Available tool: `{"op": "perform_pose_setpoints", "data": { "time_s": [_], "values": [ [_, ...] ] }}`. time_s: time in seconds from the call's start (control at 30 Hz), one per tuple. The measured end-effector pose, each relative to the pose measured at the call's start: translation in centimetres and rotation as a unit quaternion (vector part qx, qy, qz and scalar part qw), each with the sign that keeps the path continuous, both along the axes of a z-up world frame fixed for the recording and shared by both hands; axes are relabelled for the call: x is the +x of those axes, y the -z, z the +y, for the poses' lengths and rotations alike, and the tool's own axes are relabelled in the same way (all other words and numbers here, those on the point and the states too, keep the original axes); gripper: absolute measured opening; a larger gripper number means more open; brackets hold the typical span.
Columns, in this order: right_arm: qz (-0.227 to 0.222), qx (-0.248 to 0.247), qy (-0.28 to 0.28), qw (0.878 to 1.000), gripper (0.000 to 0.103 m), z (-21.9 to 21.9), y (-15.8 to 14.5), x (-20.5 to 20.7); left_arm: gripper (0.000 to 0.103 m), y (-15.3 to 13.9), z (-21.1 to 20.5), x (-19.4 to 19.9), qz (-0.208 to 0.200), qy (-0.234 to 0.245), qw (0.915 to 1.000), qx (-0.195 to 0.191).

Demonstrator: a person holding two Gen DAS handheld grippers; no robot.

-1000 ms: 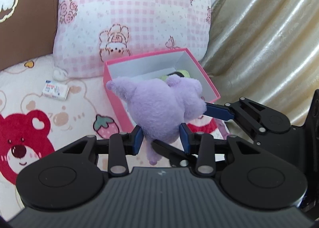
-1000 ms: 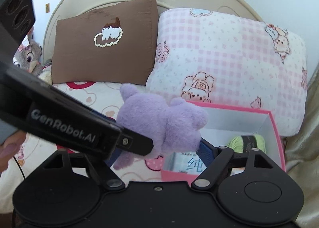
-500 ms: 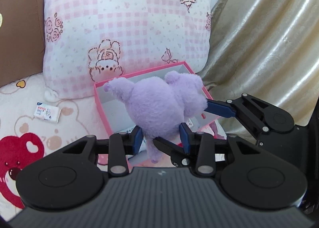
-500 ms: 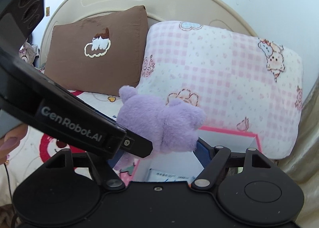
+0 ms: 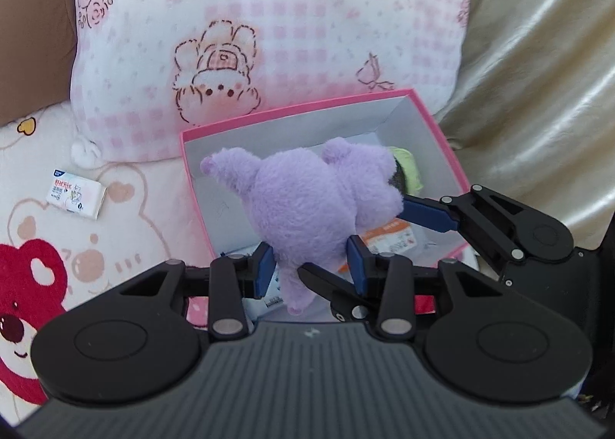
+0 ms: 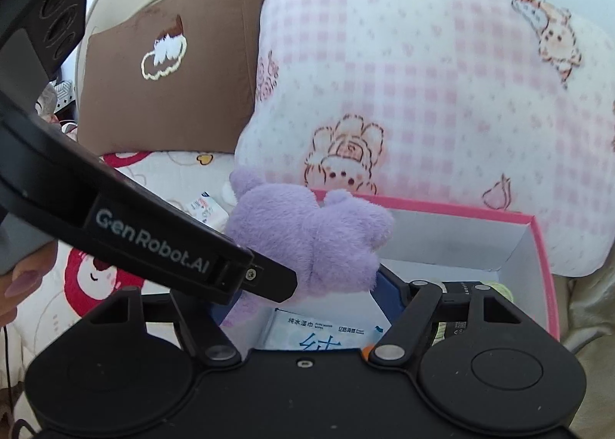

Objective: Organize objects
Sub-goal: 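Lower the plush toy into the pink box and open the left gripper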

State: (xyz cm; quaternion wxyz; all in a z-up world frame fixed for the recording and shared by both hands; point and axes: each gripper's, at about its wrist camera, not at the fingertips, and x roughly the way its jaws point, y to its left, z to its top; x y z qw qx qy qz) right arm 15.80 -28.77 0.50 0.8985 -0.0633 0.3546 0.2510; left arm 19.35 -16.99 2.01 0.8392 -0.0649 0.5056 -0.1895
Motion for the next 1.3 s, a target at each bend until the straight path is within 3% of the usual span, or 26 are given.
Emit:
{"op": "perform_pose_setpoints", "data": {
  "time_s": [0.53,0.97,1.3],
  "values": [
    [0.082,0.003,-0.008,0.997,0.076,-1.0,6.1,6.3,0.038,6.0,-3.0,6.0,0.052,-0.018,0.9974,0.048],
    [0.129,0.020,0.026,0.991,0.075,-1.0,7.9,7.9,0.038,7.6,-3.6,7.3,0.080,-0.020,0.9940,0.072],
    [0.154,0.032,0.043,0.987,0.076,-1.2,8.3,8.2,0.039,7.6,-4.1,7.6,0.077,-0.002,0.9922,0.098]
  ]
}}
